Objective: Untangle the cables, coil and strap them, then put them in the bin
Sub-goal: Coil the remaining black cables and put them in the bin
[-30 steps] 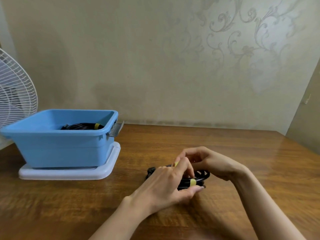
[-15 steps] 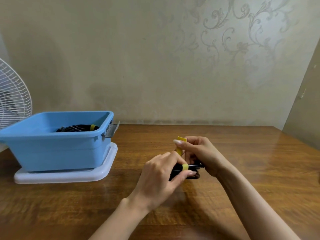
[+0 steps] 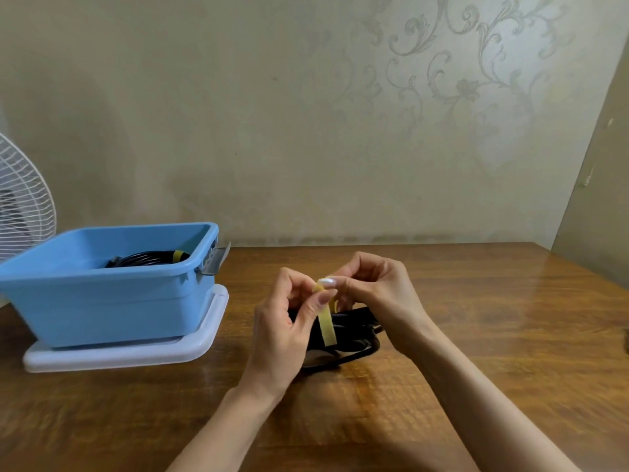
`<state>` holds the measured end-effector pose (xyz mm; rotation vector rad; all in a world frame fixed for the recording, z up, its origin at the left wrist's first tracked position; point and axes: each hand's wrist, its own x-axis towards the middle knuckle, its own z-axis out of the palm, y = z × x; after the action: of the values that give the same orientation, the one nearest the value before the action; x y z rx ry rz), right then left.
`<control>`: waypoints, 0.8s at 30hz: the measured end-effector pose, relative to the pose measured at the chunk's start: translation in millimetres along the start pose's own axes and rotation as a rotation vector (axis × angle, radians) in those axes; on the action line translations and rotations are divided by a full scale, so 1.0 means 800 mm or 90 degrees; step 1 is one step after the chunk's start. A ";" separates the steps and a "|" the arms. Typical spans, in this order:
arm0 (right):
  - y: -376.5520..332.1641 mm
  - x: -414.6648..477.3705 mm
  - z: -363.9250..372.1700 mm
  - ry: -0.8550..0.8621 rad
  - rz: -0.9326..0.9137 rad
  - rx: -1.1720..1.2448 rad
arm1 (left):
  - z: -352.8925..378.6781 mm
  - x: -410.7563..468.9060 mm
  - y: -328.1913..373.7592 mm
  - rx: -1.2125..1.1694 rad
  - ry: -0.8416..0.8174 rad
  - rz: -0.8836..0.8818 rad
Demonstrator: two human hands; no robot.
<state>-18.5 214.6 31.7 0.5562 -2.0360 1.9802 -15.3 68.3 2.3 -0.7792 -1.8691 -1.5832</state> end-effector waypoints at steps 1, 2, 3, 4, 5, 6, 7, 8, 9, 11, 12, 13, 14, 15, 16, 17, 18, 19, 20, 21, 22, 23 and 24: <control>-0.002 -0.001 0.003 -0.001 0.001 -0.002 | -0.001 0.000 0.002 -0.019 -0.015 -0.021; -0.004 -0.001 0.004 -0.001 -0.001 -0.003 | -0.001 0.000 0.004 -0.033 -0.029 -0.038; -0.005 -0.002 0.005 0.001 -0.005 -0.002 | 0.000 0.000 0.006 -0.041 -0.038 -0.050; -0.006 -0.003 0.005 0.002 -0.012 -0.003 | 0.000 0.001 0.008 -0.045 -0.037 -0.059; -0.007 -0.003 0.006 0.002 -0.018 -0.004 | -0.001 0.001 0.009 -0.048 -0.029 -0.070; -0.007 -0.003 0.008 0.004 -0.026 -0.005 | -0.002 0.002 0.008 -0.049 -0.020 -0.080; -0.007 -0.004 0.009 0.009 -0.035 -0.008 | -0.003 0.003 0.009 -0.049 -0.014 -0.092; -0.005 -0.004 0.011 0.018 -0.042 -0.010 | -0.004 0.005 0.008 -0.049 -0.011 -0.108; -0.004 -0.004 0.011 0.029 -0.048 -0.012 | -0.005 0.007 0.008 -0.058 -0.011 -0.126; -0.001 -0.005 0.012 0.047 -0.059 -0.012 | -0.006 0.010 0.008 -0.089 -0.020 -0.162; 0.000 -0.005 0.013 0.049 -0.063 -0.011 | -0.006 0.011 0.007 -0.098 -0.029 -0.176; 0.001 -0.005 0.013 0.048 -0.068 -0.008 | -0.007 0.012 0.006 -0.100 -0.039 -0.187; 0.001 -0.005 0.013 0.046 -0.072 -0.005 | -0.008 0.012 0.005 -0.104 -0.047 -0.195; 0.001 -0.006 0.014 0.046 -0.077 -0.003 | -0.009 0.012 0.004 -0.112 -0.056 -0.202; 0.001 -0.006 0.015 0.048 -0.081 -0.002 | -0.010 0.012 0.003 -0.123 -0.064 -0.208; 0.002 -0.006 0.016 0.050 -0.087 -0.003 | -0.011 0.012 0.002 -0.133 -0.072 -0.213; 0.002 -0.006 0.017 0.053 -0.092 -0.006 | -0.012 0.013 0.001 -0.141 -0.079 -0.218; 0.003 -0.006 0.017 0.055 -0.099 -0.010 | -0.012 0.013 0.001 -0.148 -0.084 -0.223; 0.004 -0.006 0.018 0.054 -0.106 -0.014 | -0.013 0.014 0.002 -0.151 -0.089 -0.227; 0.004 -0.006 0.018 0.051 -0.112 -0.020 | -0.013 0.015 0.002 -0.155 -0.093 -0.232; 0.004 -0.006 0.018 0.045 -0.116 -0.025 | -0.013 0.016 0.002 -0.162 -0.096 -0.236; 0.004 -0.006 0.018 0.037 -0.117 -0.028 | -0.013 0.017 0.003 -0.173 -0.097 -0.240; 0.003 -0.006 0.017 0.027 -0.117 -0.026 | -0.013 0.017 0.005 -0.183 -0.095 -0.241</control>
<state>-14.5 201.9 26.7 0.6611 -1.9207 1.8253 -20.8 59.7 16.0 -0.7065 -2.0089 -2.1160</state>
